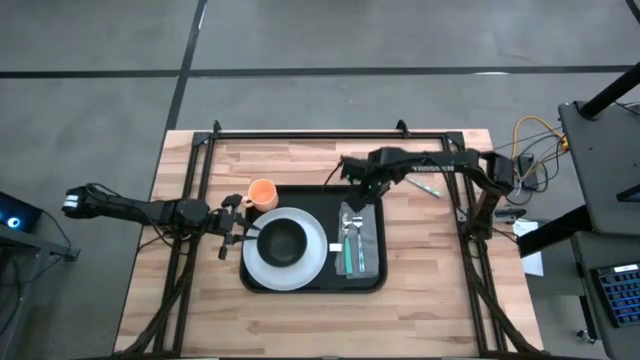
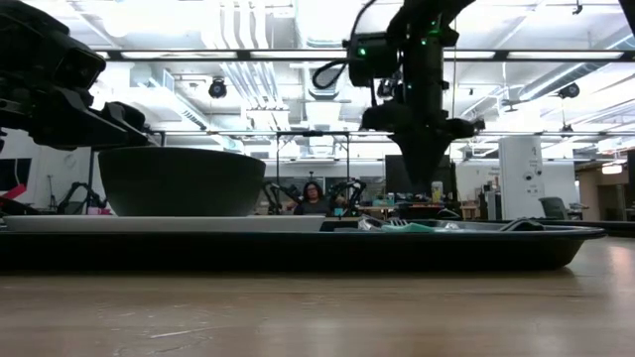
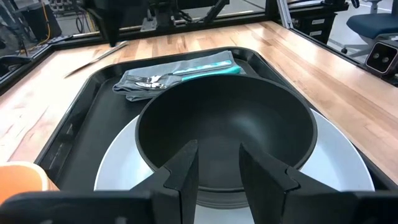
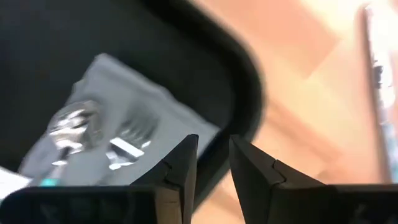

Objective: Set up tray
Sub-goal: Put the blue knife on top of the gray napkin

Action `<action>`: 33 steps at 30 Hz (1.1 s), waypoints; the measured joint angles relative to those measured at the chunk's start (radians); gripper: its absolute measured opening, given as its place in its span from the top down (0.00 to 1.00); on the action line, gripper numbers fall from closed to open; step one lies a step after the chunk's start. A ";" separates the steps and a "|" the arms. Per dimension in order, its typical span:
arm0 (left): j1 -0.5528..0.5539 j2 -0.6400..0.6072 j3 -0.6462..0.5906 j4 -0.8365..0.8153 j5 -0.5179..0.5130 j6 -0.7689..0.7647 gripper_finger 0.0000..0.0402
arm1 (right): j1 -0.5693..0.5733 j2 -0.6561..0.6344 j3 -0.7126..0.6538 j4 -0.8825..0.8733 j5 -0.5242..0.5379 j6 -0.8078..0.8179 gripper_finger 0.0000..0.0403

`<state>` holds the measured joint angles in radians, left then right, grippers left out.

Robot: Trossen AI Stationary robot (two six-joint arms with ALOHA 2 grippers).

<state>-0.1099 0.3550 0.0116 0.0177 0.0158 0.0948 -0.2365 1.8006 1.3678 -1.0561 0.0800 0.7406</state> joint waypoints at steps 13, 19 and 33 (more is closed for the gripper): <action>0.000 0.000 0.000 0.000 0.000 0.000 0.76 | -0.226 -0.067 -0.106 -0.002 0.002 -0.351 0.76; 0.000 0.000 0.000 0.000 0.000 0.000 0.76 | -0.311 -0.132 -0.214 0.026 0.000 -0.457 0.72; 0.000 0.000 0.000 0.000 0.000 0.000 0.76 | -0.490 -0.291 -0.443 0.157 -0.047 -0.658 0.60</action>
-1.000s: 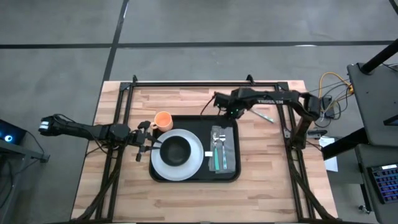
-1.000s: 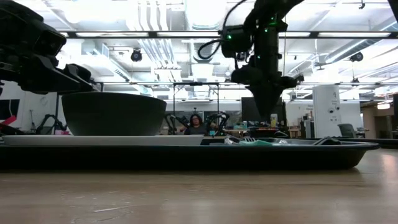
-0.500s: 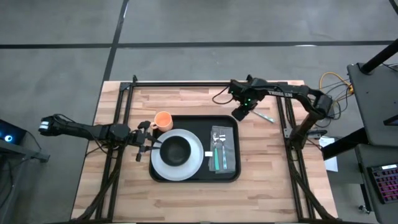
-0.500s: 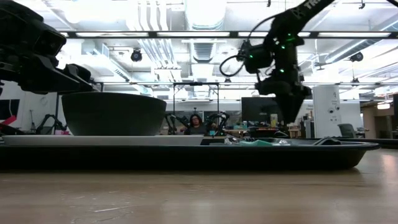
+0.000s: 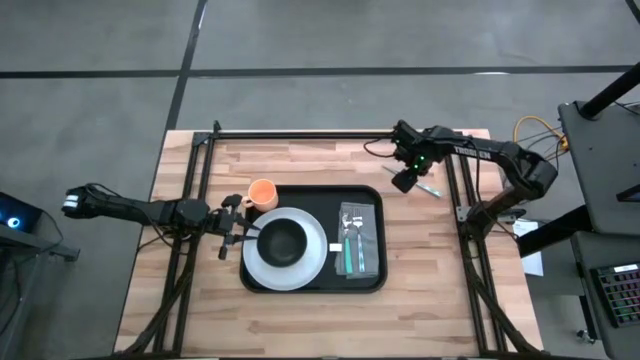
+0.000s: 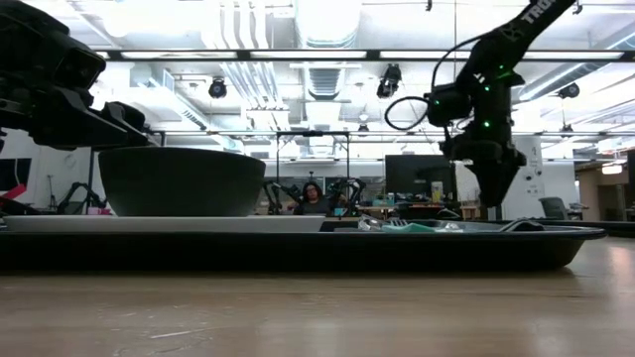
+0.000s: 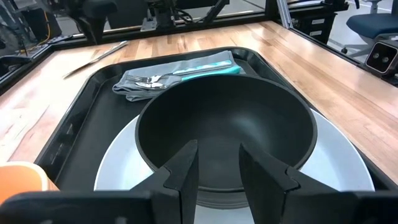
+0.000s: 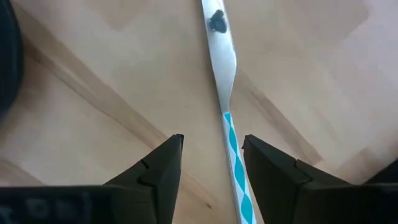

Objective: Set up tray
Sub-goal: Put the blue knife on top of the gray napkin

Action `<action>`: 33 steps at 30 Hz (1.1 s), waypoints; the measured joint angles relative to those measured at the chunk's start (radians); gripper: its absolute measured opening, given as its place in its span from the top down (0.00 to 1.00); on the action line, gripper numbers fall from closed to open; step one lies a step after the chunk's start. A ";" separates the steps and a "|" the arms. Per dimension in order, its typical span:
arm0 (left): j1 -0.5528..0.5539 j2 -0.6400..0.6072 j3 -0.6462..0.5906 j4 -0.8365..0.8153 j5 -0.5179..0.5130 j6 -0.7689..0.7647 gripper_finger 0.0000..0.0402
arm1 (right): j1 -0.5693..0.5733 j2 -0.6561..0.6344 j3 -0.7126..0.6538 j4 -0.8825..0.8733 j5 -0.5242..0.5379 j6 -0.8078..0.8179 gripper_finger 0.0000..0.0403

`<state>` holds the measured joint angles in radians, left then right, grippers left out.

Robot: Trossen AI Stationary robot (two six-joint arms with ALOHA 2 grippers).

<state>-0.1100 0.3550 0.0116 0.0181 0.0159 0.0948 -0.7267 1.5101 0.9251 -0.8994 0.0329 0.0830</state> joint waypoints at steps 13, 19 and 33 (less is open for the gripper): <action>0.000 0.000 0.000 0.000 0.000 0.000 0.76 | -0.096 0.010 -0.108 0.129 -0.032 -0.149 0.61; 0.000 0.000 0.000 0.000 0.000 0.000 0.76 | -0.153 0.010 -0.161 0.174 -0.084 -0.195 0.63; 0.000 0.000 0.000 0.000 0.000 0.000 0.76 | -0.150 0.012 -0.161 0.196 -0.087 -0.169 0.69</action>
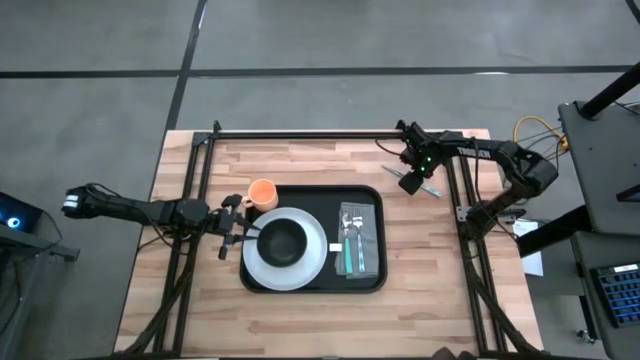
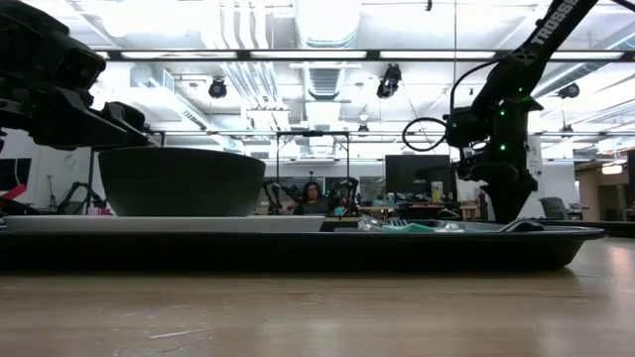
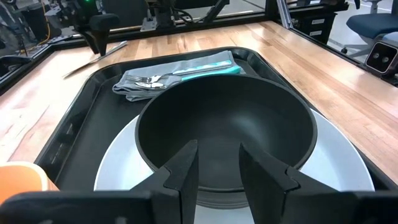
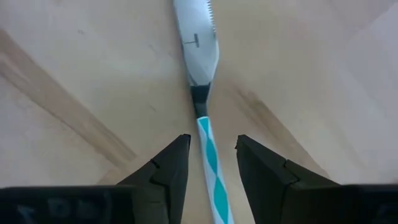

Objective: Set up tray
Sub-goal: Put the blue knife on top of the gray napkin

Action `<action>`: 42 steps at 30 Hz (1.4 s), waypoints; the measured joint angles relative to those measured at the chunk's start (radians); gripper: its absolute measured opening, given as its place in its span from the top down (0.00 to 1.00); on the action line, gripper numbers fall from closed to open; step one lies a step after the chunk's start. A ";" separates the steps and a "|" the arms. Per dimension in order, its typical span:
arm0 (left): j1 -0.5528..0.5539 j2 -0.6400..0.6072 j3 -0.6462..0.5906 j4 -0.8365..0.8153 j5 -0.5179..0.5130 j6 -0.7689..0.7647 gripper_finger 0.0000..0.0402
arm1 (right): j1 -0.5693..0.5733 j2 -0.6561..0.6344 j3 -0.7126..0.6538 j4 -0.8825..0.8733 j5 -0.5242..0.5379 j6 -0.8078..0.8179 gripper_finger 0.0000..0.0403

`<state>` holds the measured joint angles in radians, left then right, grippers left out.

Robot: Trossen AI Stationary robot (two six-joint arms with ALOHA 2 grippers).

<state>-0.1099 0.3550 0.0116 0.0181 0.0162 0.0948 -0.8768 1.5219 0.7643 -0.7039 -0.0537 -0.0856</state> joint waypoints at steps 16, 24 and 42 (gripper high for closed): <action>0.000 0.000 0.000 0.000 0.000 0.000 0.76 | 0.000 0.068 0.055 -0.053 -0.034 0.048 0.72; 0.000 0.000 0.000 0.000 0.000 0.000 0.76 | 0.011 0.122 0.096 -0.105 -0.013 0.063 0.72; 0.000 0.000 0.000 0.000 0.000 0.000 0.76 | 0.022 0.128 0.096 -0.105 0.006 0.164 0.96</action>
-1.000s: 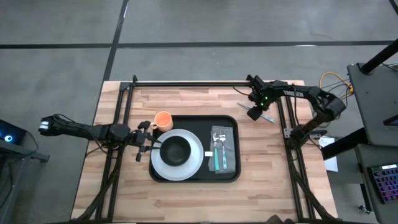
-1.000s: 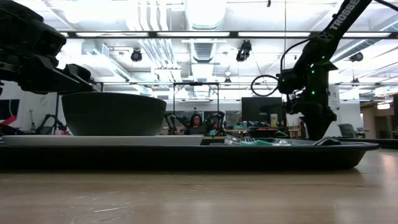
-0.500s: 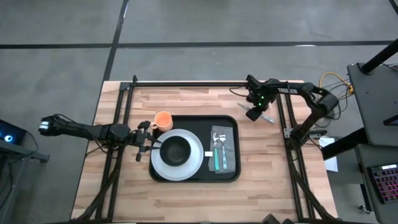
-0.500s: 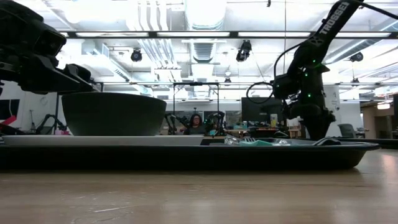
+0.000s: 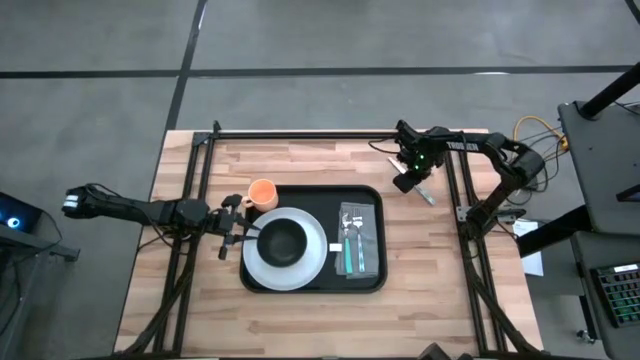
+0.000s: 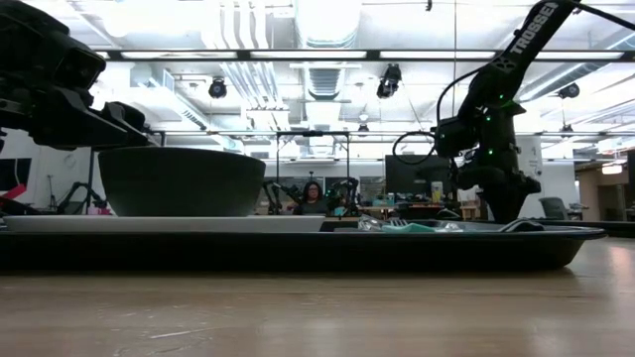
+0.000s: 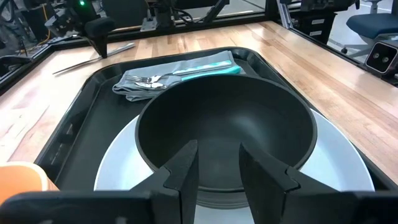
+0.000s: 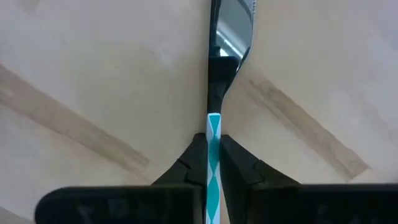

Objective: Set up tray
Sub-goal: Put the blue knife on top of the gray napkin

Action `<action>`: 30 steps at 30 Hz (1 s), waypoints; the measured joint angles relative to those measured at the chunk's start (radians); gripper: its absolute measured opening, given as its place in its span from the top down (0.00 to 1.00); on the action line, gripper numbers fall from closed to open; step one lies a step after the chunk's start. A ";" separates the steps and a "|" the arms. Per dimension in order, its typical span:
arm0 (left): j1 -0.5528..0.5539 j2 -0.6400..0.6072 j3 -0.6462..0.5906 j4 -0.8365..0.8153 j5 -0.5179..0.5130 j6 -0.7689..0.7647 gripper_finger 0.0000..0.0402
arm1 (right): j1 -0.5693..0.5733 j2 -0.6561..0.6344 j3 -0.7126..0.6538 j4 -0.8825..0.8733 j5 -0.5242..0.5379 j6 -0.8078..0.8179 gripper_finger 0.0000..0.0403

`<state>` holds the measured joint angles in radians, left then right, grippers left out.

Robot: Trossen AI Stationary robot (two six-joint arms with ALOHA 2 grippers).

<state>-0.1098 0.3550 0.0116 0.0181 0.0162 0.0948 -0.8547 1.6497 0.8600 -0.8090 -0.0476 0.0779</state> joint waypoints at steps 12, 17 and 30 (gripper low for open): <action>0.000 0.000 0.000 0.000 0.000 0.000 0.76 | 0.056 -0.032 -0.003 -0.019 0.010 0.347 0.97; 0.000 0.000 0.000 0.000 0.000 0.000 0.76 | 0.176 -0.061 -0.003 -0.021 0.001 0.495 0.97; 0.000 0.000 0.000 0.000 0.000 0.000 0.76 | 0.486 -0.079 -0.002 -0.064 -0.060 0.949 0.97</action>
<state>-0.1097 0.3550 0.0116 0.0181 0.0158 0.0948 -0.3691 1.5707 0.8581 -0.8726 -0.1078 1.0273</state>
